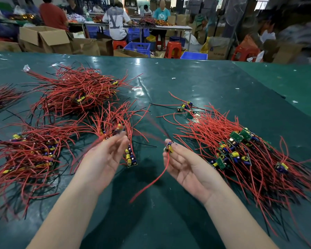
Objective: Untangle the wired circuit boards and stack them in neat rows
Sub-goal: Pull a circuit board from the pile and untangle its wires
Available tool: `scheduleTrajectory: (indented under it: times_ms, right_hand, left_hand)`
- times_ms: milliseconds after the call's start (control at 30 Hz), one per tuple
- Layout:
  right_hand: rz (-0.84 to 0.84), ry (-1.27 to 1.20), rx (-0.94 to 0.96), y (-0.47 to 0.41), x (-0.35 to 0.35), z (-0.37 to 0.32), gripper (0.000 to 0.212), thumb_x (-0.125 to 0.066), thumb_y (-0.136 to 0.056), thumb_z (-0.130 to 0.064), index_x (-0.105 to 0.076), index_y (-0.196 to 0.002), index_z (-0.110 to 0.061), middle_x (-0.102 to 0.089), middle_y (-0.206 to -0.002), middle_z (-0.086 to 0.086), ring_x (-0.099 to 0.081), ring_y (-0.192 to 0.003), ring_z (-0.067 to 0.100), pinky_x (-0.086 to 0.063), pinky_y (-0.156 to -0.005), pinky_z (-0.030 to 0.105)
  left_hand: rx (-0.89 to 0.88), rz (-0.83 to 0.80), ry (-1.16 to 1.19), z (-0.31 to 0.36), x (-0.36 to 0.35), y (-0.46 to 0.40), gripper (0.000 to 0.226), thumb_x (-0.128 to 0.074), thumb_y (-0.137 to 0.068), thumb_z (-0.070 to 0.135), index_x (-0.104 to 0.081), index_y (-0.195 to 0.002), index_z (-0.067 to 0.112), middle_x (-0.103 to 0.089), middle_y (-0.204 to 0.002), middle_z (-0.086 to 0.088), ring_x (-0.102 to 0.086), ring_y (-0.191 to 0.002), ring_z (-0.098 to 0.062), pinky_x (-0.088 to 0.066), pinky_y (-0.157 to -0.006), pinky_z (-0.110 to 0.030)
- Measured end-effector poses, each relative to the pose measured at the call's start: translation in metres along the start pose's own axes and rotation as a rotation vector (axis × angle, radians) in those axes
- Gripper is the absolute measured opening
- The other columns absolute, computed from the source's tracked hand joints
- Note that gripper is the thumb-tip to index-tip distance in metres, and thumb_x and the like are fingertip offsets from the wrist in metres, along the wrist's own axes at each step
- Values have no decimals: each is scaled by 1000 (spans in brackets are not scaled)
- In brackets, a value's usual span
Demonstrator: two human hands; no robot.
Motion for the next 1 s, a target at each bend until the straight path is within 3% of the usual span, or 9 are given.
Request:
scheduleTrajectory:
  times_ms: [100, 233, 333, 433, 600, 733, 900, 1000]
  right_hand:
    - [-19, -84, -61, 2, -5, 5, 30, -73, -66, -10, -77, -95, -2, -71, -81, 12, -72, -75, 17, -58, -61, 22]
    - [-12, -91, -66, 2, -7, 10, 16, -71, -68, -6, -77, -82, -1, -72, -84, 17, -74, -79, 24, -58, -61, 24]
    - [12, 22, 30, -1, -3, 10, 16, -74, -66, -9, -76, -81, -5, -72, -89, 17, -73, -82, 30, -58, -62, 26]
    - [33, 170, 147, -2, 0, 4, 18, -73, -69, -16, -77, -85, -10, -74, -95, 13, -73, -82, 25, -57, -65, 23]
    - [17, 303, 256, 0, -3, 2, 19, -72, -71, -20, -79, -87, -16, -76, -92, 10, -72, -81, 15, -56, -70, 21]
    - [58, 366, 300, 1, 0, 5, 21, -75, -68, -21, -79, -87, -13, -75, -95, 11, -71, -91, 18, -58, -73, 30]
    - [111, 309, 357, 2, 2, 3, 16, -75, -66, -15, -78, -81, -9, -73, -85, 13, -70, -82, 21, -59, -74, 32]
    - [120, 277, 396, 2, 1, 3, 17, -76, -64, -16, -78, -79, -8, -74, -84, 11, -70, -80, 21, -59, -77, 33]
  left_hand:
    - [54, -29, 168, 2, 7, 1, 17, -48, -94, -2, -62, -100, -10, -73, -86, -15, -73, -74, -13, -56, -63, -13]
    - [-81, -169, -300, -5, -6, 8, 16, -55, -89, -4, -70, -94, 1, -74, -82, -9, -71, -70, -11, -54, -61, -14]
    - [-255, -388, -735, -11, -20, 21, 29, -58, -86, -11, -69, -104, 10, -73, -102, -4, -70, -90, -12, -53, -78, -17]
    - [-267, -509, -848, -22, -28, 30, 33, -65, -85, -2, -68, -112, 16, -70, -115, 1, -66, -104, -14, -50, -93, -24]
    - [-454, -409, -822, -17, -33, 36, 23, -71, -81, -2, -72, -98, 14, -72, -99, -2, -65, -87, -7, -50, -76, -14]
    - [-580, -379, -868, -11, -34, 36, 14, -72, -79, -4, -70, -84, 9, -66, -90, -5, -63, -79, -5, -49, -73, -14]
    - [-484, -332, -735, -17, -30, 30, 11, -66, -83, -7, -63, -81, 3, -68, -83, 0, -64, -76, -5, -48, -73, -13]
    - [-519, -257, -694, -17, -27, 31, 12, -64, -85, -7, -62, -82, 4, -68, -77, 4, -64, -73, -5, -48, -72, -13]
Point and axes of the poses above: each hand's wrist, its own y-axis away from the middle knuckle, its own x-axis out of the back of the hand, z = x × y, the point moved 7 cm from there along -y, towards the middle knuckle
